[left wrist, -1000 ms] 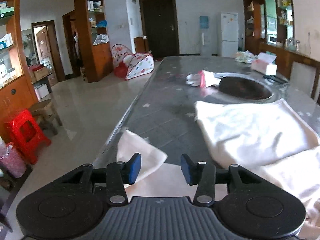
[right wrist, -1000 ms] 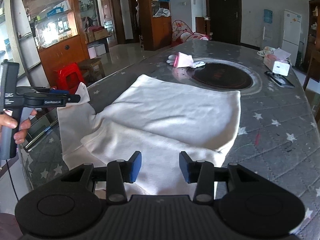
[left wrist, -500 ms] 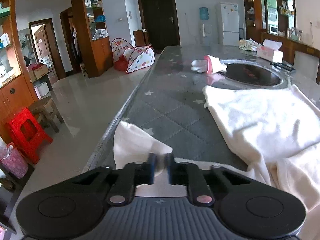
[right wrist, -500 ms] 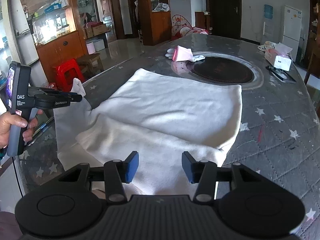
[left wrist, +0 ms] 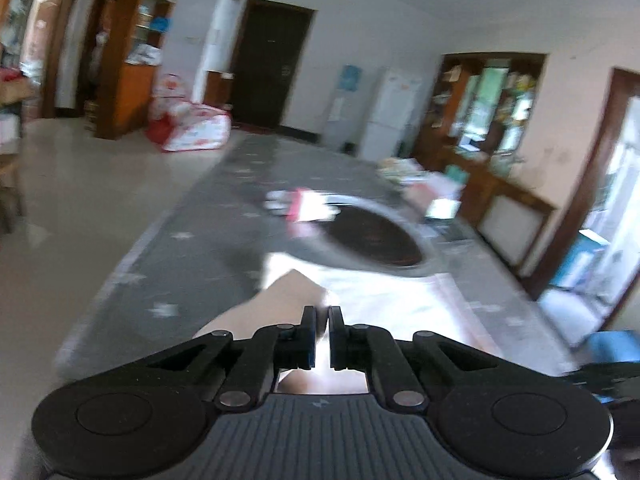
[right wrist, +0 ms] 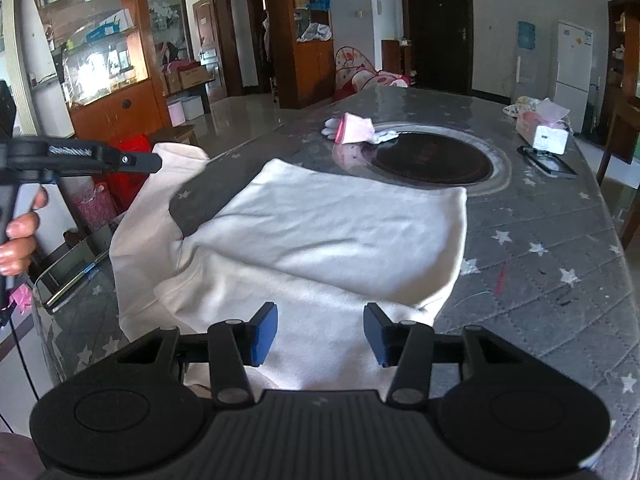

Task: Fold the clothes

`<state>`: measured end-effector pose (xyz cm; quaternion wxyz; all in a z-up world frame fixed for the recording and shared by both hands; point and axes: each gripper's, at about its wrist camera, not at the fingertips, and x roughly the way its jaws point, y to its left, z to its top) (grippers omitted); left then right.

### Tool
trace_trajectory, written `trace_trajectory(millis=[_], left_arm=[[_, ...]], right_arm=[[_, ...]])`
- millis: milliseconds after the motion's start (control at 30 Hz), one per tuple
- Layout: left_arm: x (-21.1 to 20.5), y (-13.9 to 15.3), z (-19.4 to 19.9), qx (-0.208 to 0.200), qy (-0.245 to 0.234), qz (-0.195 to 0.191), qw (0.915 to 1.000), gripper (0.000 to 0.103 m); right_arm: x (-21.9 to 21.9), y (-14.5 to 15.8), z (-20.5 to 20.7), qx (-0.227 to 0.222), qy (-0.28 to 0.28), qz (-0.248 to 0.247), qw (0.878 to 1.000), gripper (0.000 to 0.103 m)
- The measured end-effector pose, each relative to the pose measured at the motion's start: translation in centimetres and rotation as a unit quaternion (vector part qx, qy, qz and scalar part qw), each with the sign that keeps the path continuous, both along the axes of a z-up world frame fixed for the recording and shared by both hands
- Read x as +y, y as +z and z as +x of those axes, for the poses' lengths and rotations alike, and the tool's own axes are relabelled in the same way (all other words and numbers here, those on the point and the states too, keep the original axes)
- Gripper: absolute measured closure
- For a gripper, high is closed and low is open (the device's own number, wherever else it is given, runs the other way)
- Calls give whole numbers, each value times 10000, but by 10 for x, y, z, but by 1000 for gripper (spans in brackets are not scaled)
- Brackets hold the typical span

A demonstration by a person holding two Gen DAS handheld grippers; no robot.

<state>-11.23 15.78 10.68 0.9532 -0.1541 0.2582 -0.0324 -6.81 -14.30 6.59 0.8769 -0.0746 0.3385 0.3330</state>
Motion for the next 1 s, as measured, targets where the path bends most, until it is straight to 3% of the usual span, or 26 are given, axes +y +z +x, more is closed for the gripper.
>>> trace_trajectory(millis=[167,300,400,433,467,567,800,1000], left_arm=[[-41,20,6,-156,-757,-531,9956,97],[-75,20,14,-132,-1227,-494,9911,95],[-96,8,20,12,-1438,-259,9893,87],[-101,5,20,69,-1457,-167,9892,81],[-102,2,19,93,-1464,-78,9891,68],[-105,-7,14,132,-1478,194,9887,52],[-76,-25,-11,150,-1311,620,9893,36],[-42,-51,-25,591,-1013,683,9908,26]], right_arm=[[-16,4,-3,-19,-179,107,9998,55],[-29,6,-2,23,-355,189,9992,55],[-35,7,-1,55,-467,217,9987,55],[-37,7,-1,65,-509,221,9984,55],[-39,7,0,76,-551,224,9982,55],[-42,7,2,134,-616,246,9977,55],[-22,-4,14,332,-448,110,9984,58],[2,-26,34,595,-394,14,9975,69]])
